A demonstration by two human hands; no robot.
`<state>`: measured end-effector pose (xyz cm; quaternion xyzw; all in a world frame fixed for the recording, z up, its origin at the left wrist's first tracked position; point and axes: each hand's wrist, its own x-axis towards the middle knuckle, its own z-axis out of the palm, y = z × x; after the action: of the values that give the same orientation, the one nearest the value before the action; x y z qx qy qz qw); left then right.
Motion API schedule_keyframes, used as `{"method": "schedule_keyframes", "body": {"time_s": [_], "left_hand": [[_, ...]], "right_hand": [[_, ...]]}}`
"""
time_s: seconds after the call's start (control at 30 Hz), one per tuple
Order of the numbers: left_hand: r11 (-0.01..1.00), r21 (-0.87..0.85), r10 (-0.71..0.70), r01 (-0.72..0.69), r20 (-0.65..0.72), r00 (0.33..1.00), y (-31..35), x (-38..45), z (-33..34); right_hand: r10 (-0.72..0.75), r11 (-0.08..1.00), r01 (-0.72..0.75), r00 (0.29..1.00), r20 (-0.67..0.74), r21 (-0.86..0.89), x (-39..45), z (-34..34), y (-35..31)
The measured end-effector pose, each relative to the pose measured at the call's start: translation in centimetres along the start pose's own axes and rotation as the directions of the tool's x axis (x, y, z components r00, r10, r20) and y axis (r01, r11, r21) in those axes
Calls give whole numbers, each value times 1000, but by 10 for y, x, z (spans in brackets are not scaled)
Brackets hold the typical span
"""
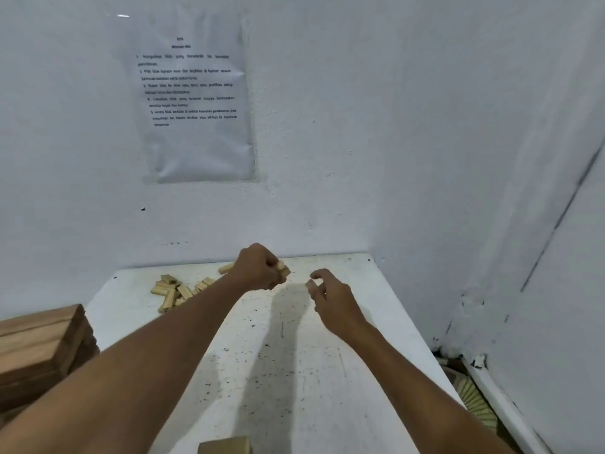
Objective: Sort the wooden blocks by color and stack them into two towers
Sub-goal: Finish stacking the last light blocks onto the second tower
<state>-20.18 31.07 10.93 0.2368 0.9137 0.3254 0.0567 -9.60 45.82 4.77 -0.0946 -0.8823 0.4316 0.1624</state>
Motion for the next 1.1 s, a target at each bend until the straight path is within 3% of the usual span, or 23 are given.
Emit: {"method": "schedule_keyframes", "body": {"time_s": [0.1, 0.23, 0.37, 0.53, 0.8, 0.97, 1.1], "left_hand": [[990, -132, 39, -38, 4, 999, 36, -30, -13], [936, -331, 130, -119, 9, 991, 72, -79, -22], [882, -426, 190, -203, -73, 979, 98, -129, -19], [828, -496, 243, -260, -101, 965, 109, -186, 9], [749, -649, 177, -135, -1, 984, 93, -243, 87], [863, -505, 76, -32, 67, 995, 60, -258, 130], [910, -413, 44, -31, 23, 999, 40, -265, 140]], "right_hand": [[58, 971, -46, 997, -46, 235, -22, -26, -30], [128, 817, -101, 992, -9, 568, -57, -58, -68], [138, 677, -91, 990, -5, 730, -100, -78, -88], [164, 709, -66, 984, -74, 702, -155, -93, -82], [291, 829, -211, 953, -78, 519, -218, -101, -35], [392, 863, -333, 916, -88, 381, -241, -90, 4], [409, 877, -390, 912, -14, 280, -244, -73, 19]]}}
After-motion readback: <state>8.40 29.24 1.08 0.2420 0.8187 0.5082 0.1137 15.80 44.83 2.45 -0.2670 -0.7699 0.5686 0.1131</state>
